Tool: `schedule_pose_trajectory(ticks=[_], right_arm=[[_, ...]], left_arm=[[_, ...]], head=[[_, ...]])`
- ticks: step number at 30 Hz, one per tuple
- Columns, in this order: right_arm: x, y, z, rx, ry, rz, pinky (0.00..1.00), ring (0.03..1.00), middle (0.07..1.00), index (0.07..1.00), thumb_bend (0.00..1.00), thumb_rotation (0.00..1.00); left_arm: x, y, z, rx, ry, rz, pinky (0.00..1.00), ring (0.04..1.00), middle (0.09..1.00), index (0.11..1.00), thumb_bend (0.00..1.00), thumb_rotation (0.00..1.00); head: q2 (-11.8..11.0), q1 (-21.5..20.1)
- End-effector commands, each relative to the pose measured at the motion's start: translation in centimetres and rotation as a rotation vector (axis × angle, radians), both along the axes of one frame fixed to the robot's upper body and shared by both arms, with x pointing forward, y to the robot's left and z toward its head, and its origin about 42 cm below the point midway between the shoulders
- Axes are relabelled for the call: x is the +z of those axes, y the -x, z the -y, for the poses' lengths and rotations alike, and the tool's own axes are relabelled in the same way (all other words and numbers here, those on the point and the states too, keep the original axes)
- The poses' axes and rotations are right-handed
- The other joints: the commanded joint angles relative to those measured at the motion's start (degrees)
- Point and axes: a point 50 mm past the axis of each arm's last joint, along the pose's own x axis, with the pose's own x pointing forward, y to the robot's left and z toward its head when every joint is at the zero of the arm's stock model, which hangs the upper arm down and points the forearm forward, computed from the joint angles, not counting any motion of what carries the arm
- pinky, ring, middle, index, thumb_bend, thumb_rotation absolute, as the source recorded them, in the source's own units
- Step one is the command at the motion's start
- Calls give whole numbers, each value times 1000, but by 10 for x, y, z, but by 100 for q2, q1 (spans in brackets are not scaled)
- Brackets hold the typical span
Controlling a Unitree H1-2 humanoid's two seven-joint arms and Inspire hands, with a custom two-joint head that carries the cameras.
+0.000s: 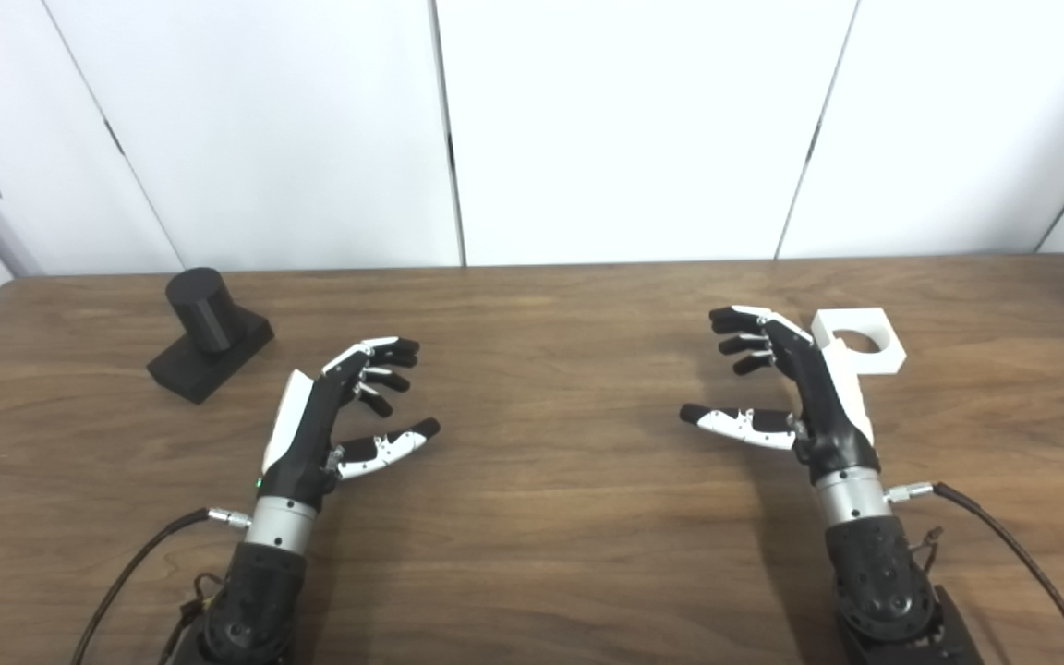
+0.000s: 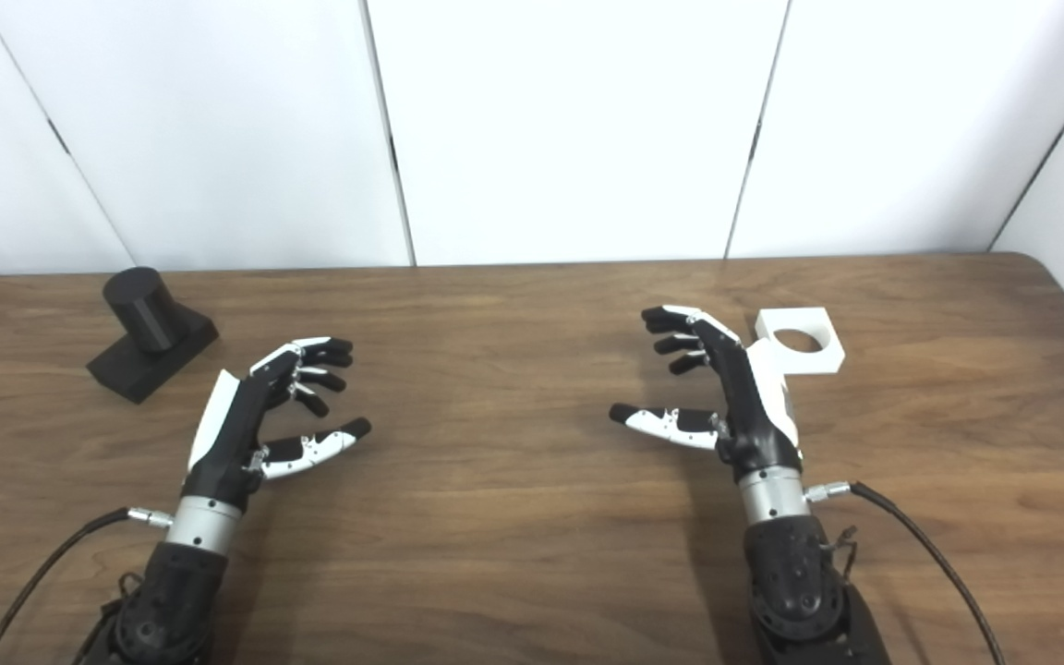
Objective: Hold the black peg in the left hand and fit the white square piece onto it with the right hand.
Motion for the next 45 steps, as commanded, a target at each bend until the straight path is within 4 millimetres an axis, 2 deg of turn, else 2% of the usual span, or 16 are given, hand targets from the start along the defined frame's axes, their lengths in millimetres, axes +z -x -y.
schedule_pose_trajectory(ticks=[1,14,15,16,18,19,21,22,24,25,28,35,40,45], right_arm=[[19,-6,-2,26,4,88,555,657,715,706,644,0],[19,-7,-1,25,0,94,550,651,710,701,648,0],[18,-7,0,25,0,93,550,651,710,701,648,0],[18,-7,1,25,2,91,551,652,711,701,648,0],[18,-6,5,24,21,83,556,656,714,706,639,2],[18,-5,7,23,28,79,558,658,716,709,634,7],[18,-3,14,27,33,81,553,656,713,711,632,1],[18,-2,16,30,33,82,556,659,715,712,630,0],[17,-1,24,32,16,84,561,659,716,709,635,0],[17,-1,26,32,10,83,560,660,718,710,634,0],[19,2,31,33,-6,76,565,665,727,717,621,0],[27,6,27,23,-34,62,566,677,728,702,602,0],[34,8,21,-19,56,69,525,635,686,671,647,0],[39,11,18,-29,62,57,518,630,682,670,651,0]], left_arm=[[8,-5,4,-18,12,54,480,631,714,720,629,0],[7,-4,7,-20,-5,41,479,625,707,708,631,0],[6,-5,9,-21,0,42,477,624,706,708,633,0],[6,-5,10,-23,2,45,475,622,705,706,635,0],[5,-5,14,-27,-5,41,472,619,705,706,634,0],[5,-5,16,-34,-8,37,481,626,710,709,628,0],[4,-4,24,-37,-4,32,490,630,715,712,619,0],[4,-3,27,-34,-3,31,490,628,713,710,623,0],[0,-3,37,-25,4,34,485,620,707,702,631,0],[-2,-3,40,-23,7,35,481,617,705,700,633,0],[-7,-4,51,-22,14,29,481,619,704,695,642,0],[-13,-3,60,-10,8,15,455,618,704,696,650,0],[-14,-5,62,-5,13,28,466,605,695,688,657,0],[-12,-5,62,-6,15,27,468,605,694,683,658,0]], head=[[6,9],[-19,78],[-67,262],[-67,262],[-181,745],[-197,811],[-385,1382],[-385,1382],[-606,1827],[-606,1827],[-878,2126],[-1013,2207],[-1016,2254],[-1014,2251]])
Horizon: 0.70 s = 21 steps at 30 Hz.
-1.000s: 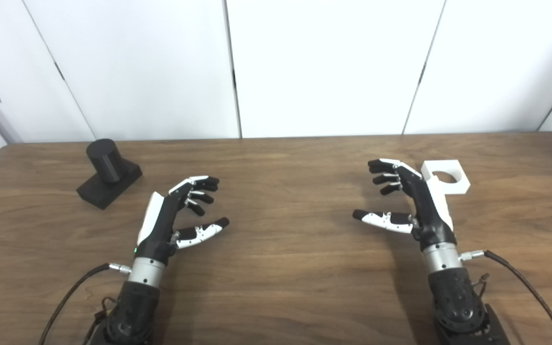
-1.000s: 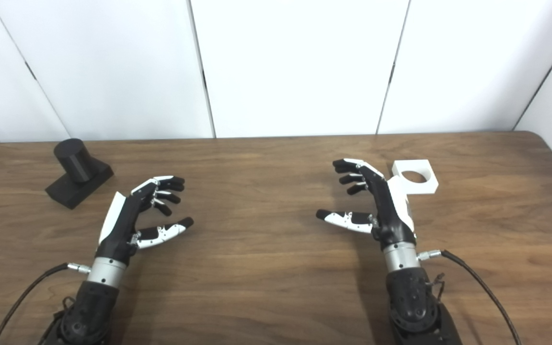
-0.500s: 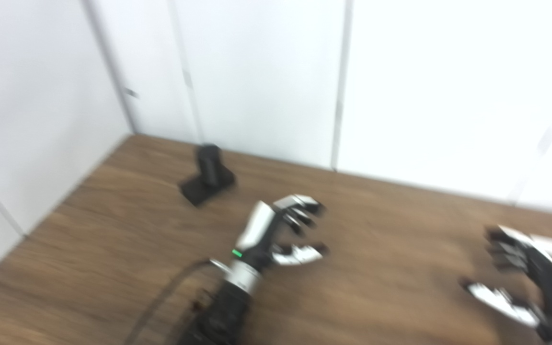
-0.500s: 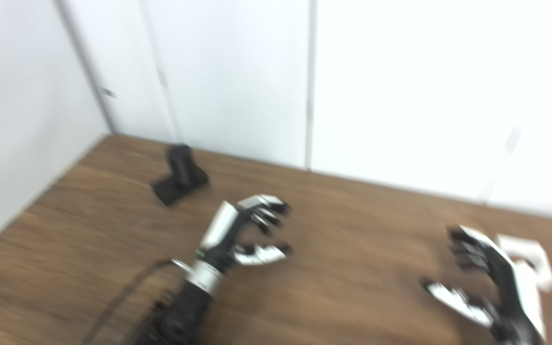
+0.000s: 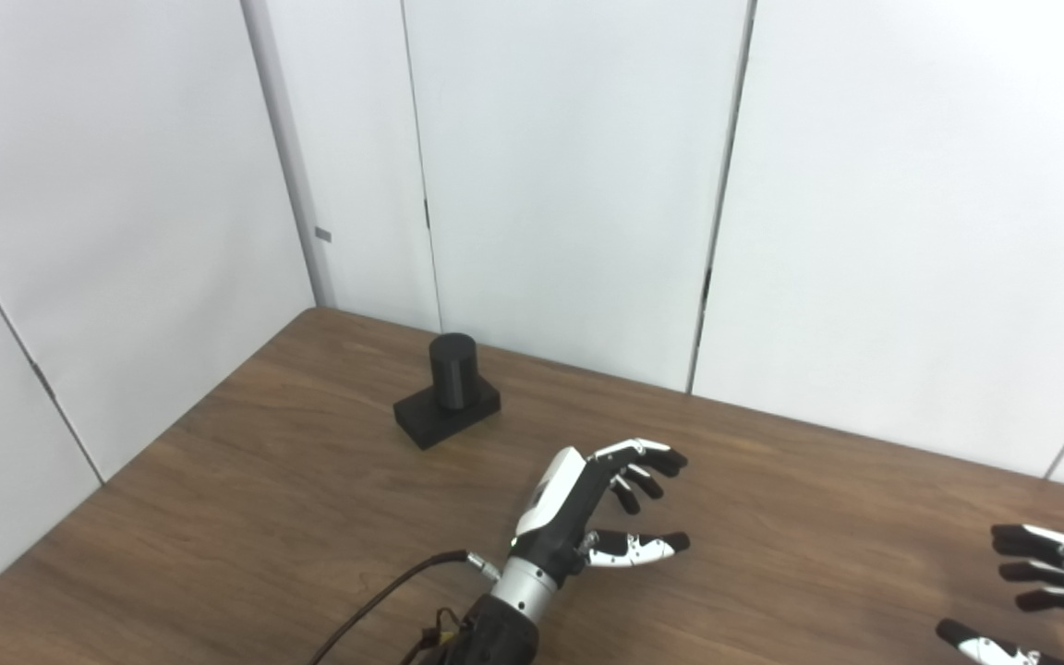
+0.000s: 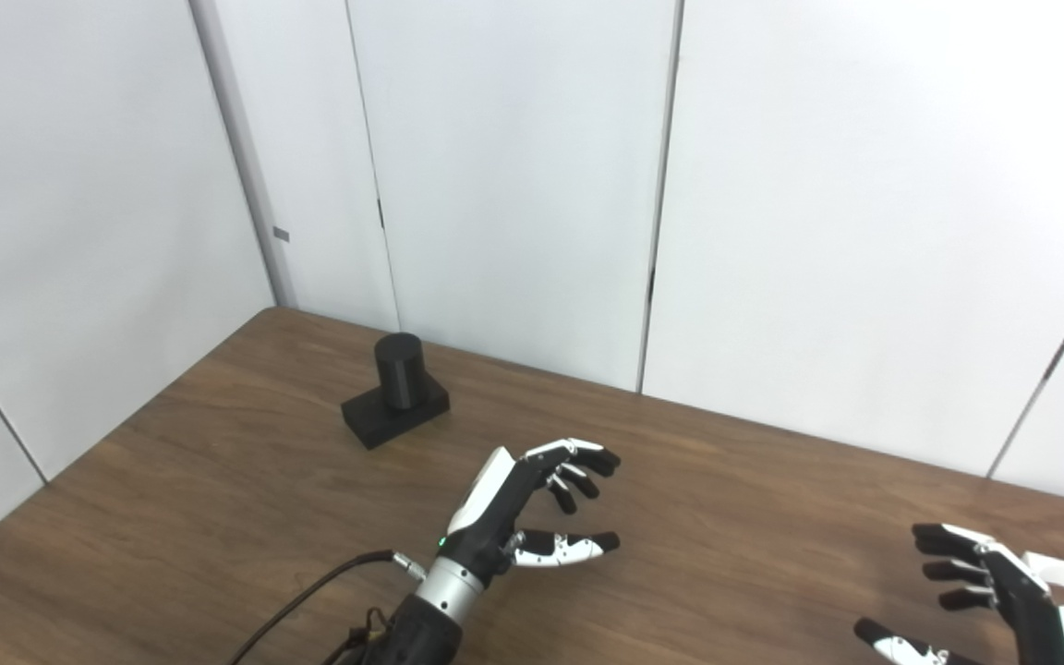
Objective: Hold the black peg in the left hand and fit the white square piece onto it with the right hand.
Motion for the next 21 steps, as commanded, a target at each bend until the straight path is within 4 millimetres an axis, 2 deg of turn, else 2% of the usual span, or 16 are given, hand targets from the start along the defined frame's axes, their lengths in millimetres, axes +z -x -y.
schedule_pose_trajectory(ticks=[1,5,9,14,15,19,21], right_arm=[[20,-3,-2,5,6,75,516,629,680,669,651,0],[21,-4,-3,11,7,83,509,621,673,662,656,0],[23,-4,-4,15,8,80,514,629,674,661,654,0],[23,-5,-4,13,13,78,510,627,675,660,652,0],[23,-5,-3,13,17,80,506,623,673,657,657,0],[24,-6,-3,16,14,76,513,625,674,660,650,0],[25,-5,-3,20,6,78,517,626,674,661,646,0]], left_arm=[[-9,4,7,-8,14,-8,472,607,695,681,660,0],[-2,2,4,-19,-15,-3,491,637,713,689,679,13],[14,-3,-6,-40,-45,1,576,726,766,725,743,105],[40,-14,-28,1,-125,66,602,717,761,767,866,303],[46,-16,-33,11,-144,76,610,716,756,768,867,306],[66,-22,-49,36,-189,114,593,705,742,753,829,210],[77,-24,-62,65,-212,126,575,688,738,747,823,202]], head=[[35,5],[30,37],[38,55],[40,69],[34,81],[19,95],[23,125]])
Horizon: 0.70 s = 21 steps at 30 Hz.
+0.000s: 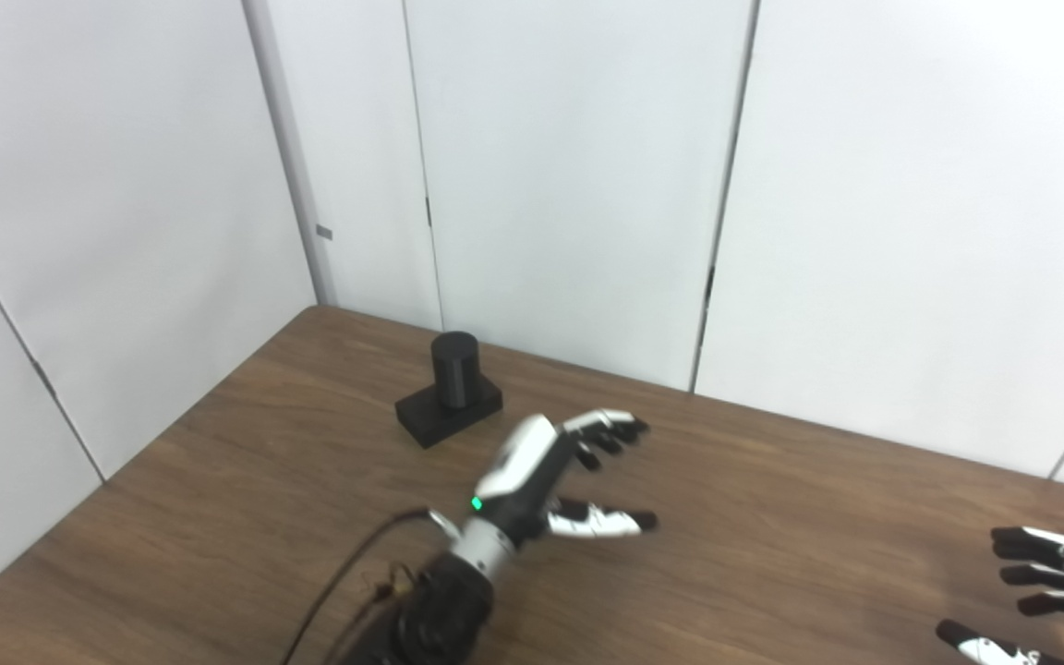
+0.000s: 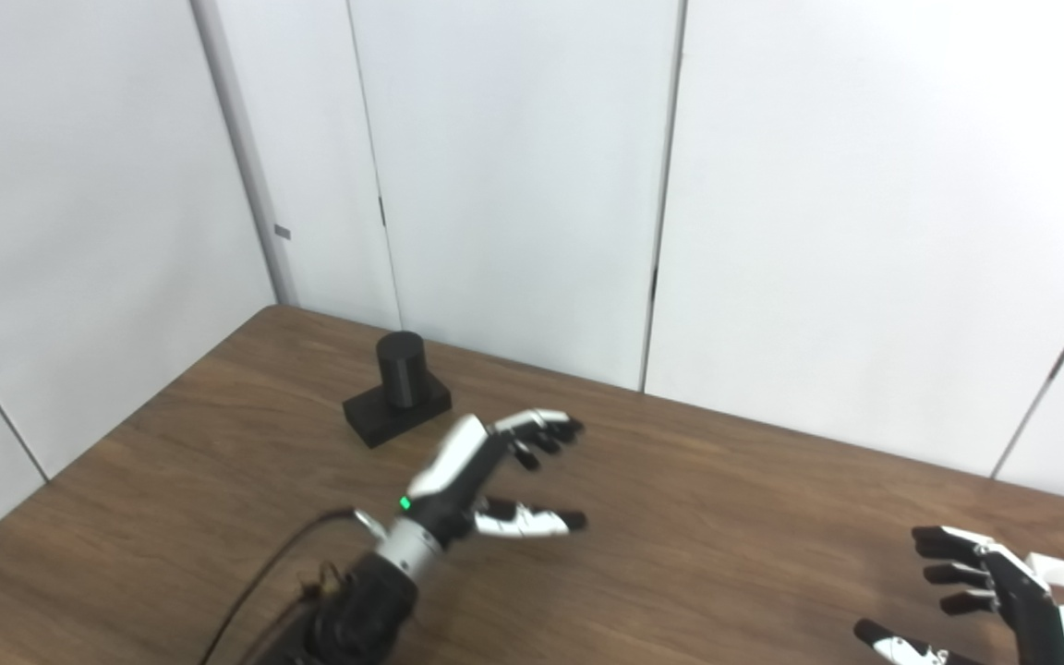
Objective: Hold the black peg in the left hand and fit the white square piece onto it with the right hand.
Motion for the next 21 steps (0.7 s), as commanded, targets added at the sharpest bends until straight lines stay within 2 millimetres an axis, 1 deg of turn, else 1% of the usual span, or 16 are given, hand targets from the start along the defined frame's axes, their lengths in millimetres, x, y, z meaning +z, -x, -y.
schedule_pose_trajectory(ticks=[1,3,6,8,10,13,16,18,21], right_arm=[[22,-6,0,17,-1,86,523,628,675,663,642,0],[23,-6,0,18,0,84,529,632,677,667,639,0],[24,-5,1,19,3,83,536,637,683,673,634,0],[25,-4,1,15,2,80,527,633,683,671,636,0],[27,-3,1,11,0,72,527,632,682,672,636,0],[29,-2,2,8,-5,67,528,631,679,673,635,0],[31,-1,3,5,-9,66,535,639,682,676,629,0],[32,0,3,3,-10,63,534,636,681,676,625,0],[34,1,3,-1,-6,58,531,634,680,675,623,0]], left_arm=[[34,-11,-3,1,-13,98,561,676,737,743,821,211],[42,-10,-12,40,-23,101,549,664,738,743,821,214],[49,-9,-20,82,-35,120,532,654,735,734,830,199],[52,-8,-26,107,-51,136,553,668,741,739,825,202],[56,-9,-34,139,-69,157,576,679,744,744,821,228],[63,-11,-45,195,-73,182,576,709,772,759,816,225],[70,-14,-56,253,-97,215,615,766,808,776,801,231],[75,-16,-65,278,-108,231,671,793,826,786,794,226],[83,-18,-77,317,-147,242,692,811,848,792,784,248]], head=[[3,14],[15,35],[37,72],[41,96],[46,108],[54,145],[82,179],[95,183],[96,184]])
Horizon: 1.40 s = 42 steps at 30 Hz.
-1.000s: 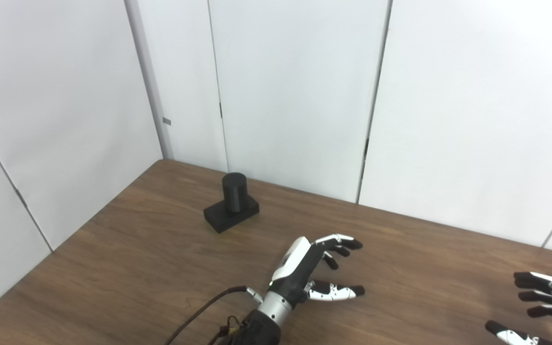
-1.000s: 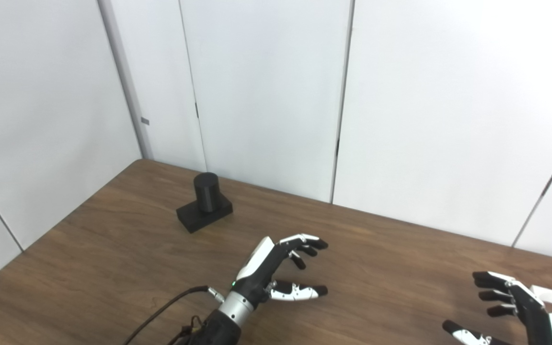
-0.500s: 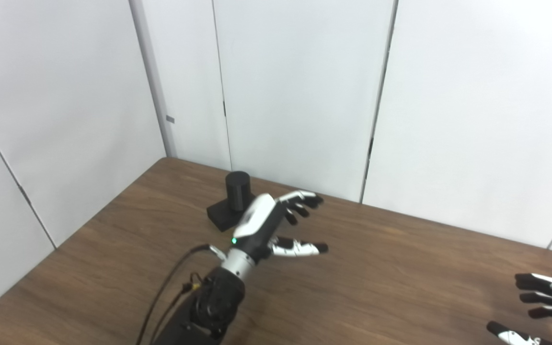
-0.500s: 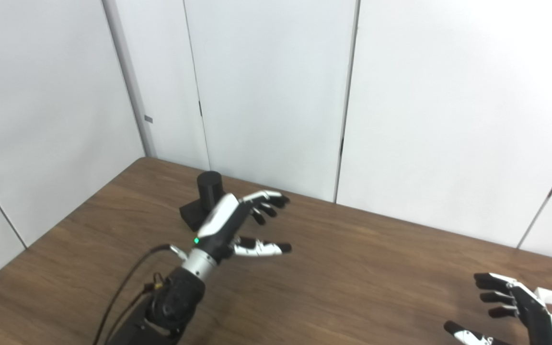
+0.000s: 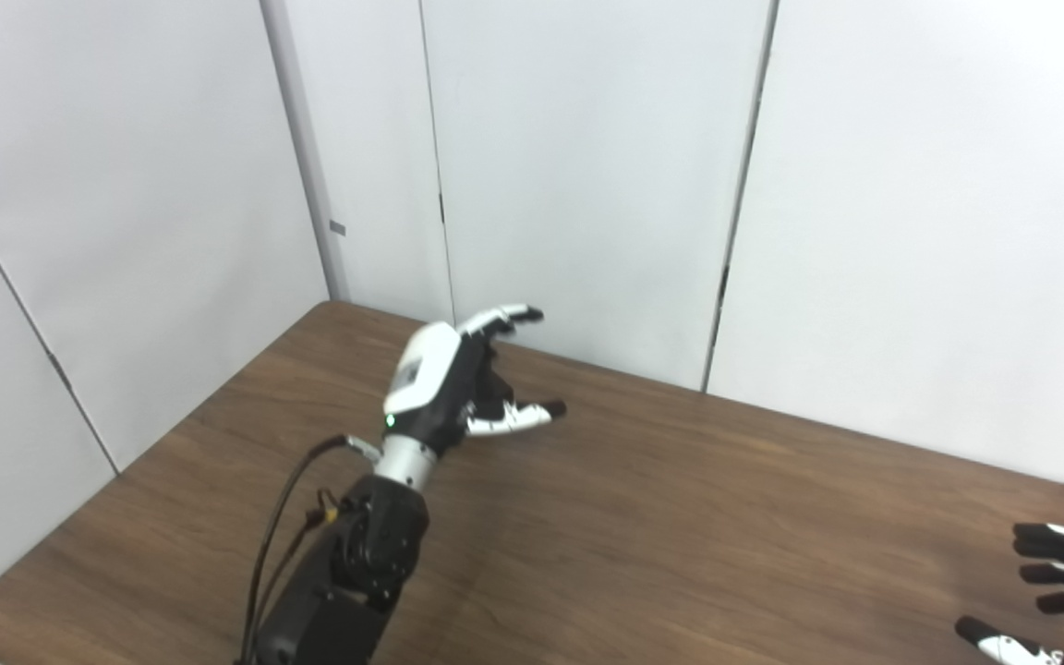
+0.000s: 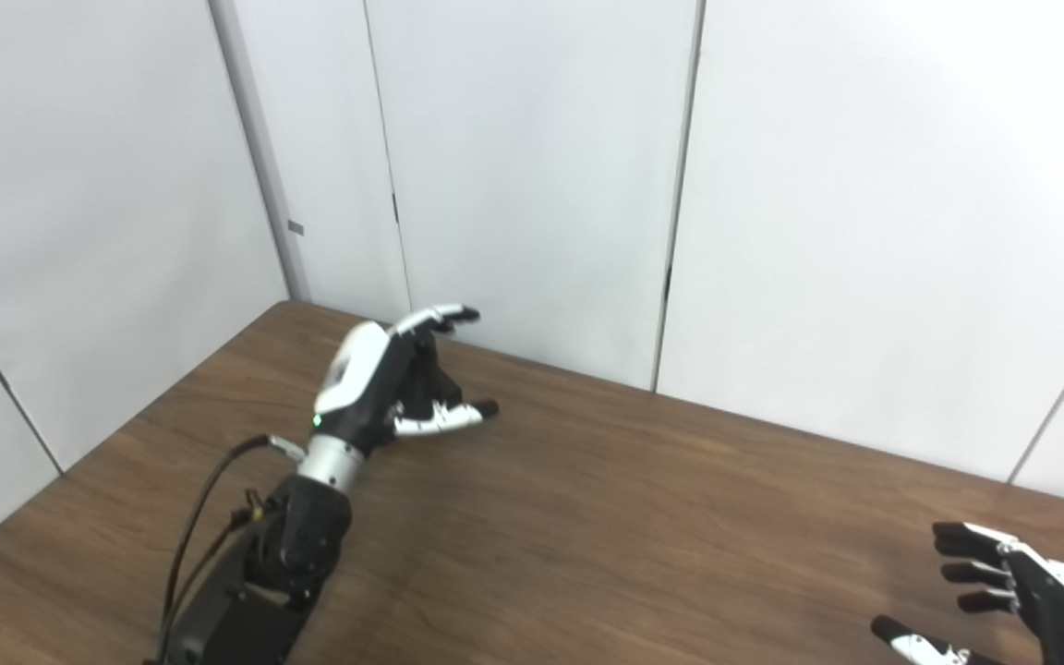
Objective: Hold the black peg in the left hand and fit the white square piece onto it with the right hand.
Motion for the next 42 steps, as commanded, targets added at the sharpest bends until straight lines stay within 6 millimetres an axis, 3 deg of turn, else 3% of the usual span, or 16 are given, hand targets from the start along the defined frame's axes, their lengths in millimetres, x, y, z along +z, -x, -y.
schedule_pose_trajectory(ticks=[1,13,20,33,39,42], right_arm=[[19,-3,2,0,13,69,533,634,680,675,620,0],[22,-2,1,-1,15,71,536,634,675,673,617,0],[25,1,1,-11,16,66,522,637,706,681,611,0],[28,1,1,-12,13,85,488,615,698,668,611,0],[29,0,1,-16,24,81,481,608,692,665,612,0],[29,0,1,-16,20,78,490,612,694,667,615,0]], left_arm=[[31,-9,-12,36,-50,101,701,816,853,787,790,249],[51,-16,-45,192,-167,129,763,892,885,793,865,277],[57,-13,-43,307,-271,51,970,998,991,870,997,477],[54,-22,-58,380,-452,-179,914,1000,1000,876,1000,549],[54,-25,-60,407,-461,-236,989,1000,1000,865,1000,580],[51,-28,-62,426,-474,-264,979,1000,1000,867,1000,599]], head=[[8,0],[37,19],[62,39],[129,48],[139,89],[139,93]])
